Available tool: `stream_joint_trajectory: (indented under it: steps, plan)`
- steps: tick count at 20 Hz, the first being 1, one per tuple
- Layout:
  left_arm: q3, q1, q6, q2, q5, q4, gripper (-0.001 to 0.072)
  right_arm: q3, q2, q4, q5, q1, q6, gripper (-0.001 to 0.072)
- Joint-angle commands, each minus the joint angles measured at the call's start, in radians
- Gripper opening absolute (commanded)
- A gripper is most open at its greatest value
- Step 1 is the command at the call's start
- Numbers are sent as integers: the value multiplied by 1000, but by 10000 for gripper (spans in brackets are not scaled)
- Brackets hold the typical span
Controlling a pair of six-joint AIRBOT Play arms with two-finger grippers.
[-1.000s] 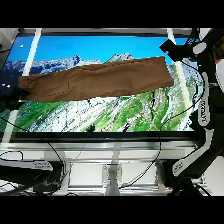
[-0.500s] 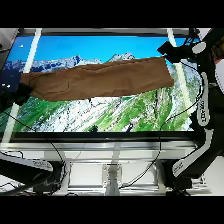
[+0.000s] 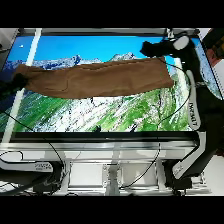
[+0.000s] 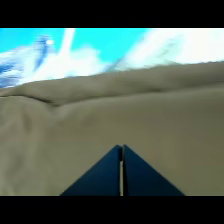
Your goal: Fold the clothes and pants, and hang the long-sleeved shirts on hangers.
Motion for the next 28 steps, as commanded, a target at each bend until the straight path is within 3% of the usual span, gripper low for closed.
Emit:
stream_joint_trajectory:
  steps: [1,3,8,15,19,23,28]
  plan:
    - [1,-49,29,143,4,64,34,7,0,-65,-187,148,-5,7]
    - [1,-69,29,235,2,64,33,8,-8,-119,-253,236,13,5]
    - [1,-137,21,382,-7,63,34,9,-146,-161,-299,407,198,4]
    - [1,-289,-18,394,25,-50,34,58,-335,35,-336,607,317,2]
    - [1,-359,-146,393,53,-65,34,77,-386,100,-464,700,342,1]
    - [0,-433,-171,380,114,-64,34,77,-395,88,-476,701,363,2]
    - [-1,-521,-172,302,106,-64,34,77,-348,62,-430,563,359,5]
